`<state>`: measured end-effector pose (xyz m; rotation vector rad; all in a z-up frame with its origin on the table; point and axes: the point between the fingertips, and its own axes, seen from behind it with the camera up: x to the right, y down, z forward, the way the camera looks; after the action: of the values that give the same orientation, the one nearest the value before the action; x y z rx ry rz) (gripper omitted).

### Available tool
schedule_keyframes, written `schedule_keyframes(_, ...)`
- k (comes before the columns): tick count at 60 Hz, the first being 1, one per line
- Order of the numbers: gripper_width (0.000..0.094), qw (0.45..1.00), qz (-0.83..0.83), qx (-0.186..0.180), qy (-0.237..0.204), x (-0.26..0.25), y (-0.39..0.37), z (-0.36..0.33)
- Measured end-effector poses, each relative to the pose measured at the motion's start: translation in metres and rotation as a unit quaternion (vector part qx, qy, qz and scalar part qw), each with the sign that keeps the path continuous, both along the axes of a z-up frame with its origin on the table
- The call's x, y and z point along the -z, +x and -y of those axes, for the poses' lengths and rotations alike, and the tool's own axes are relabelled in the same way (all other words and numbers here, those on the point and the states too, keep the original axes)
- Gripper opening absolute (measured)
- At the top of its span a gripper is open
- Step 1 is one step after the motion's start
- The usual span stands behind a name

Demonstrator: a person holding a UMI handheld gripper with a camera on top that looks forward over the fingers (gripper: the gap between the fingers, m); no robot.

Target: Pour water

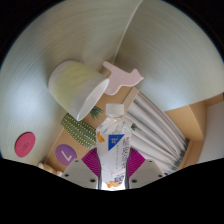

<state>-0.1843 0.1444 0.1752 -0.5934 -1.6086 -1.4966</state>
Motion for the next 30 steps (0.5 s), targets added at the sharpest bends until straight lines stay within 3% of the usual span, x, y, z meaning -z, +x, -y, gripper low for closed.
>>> schedule_keyframes(7, 0.0302, 0.978, -0.206, 0.019, -0.031, -0.037, 0.019, 0.004)
schedule_keyframes(13, 0.03, 0.912, -0.406, 0.031, -0.057, -0.064, 0.046, 0.01)
schedule_keyframes(20, 0.0301, 0.778, -0.622, 0.041, -0.075, -0.076, 0.073, 0.024)
schedule_keyframes(24, 0.0302, 0.699, -0.707, 0.029, -0.102, -0.082, 0.095, 0.024)
schedule_keyframes(30, 0.0326, 0.586, -0.798, 0.034, -0.139, -0.064, 0.112, 0.022)
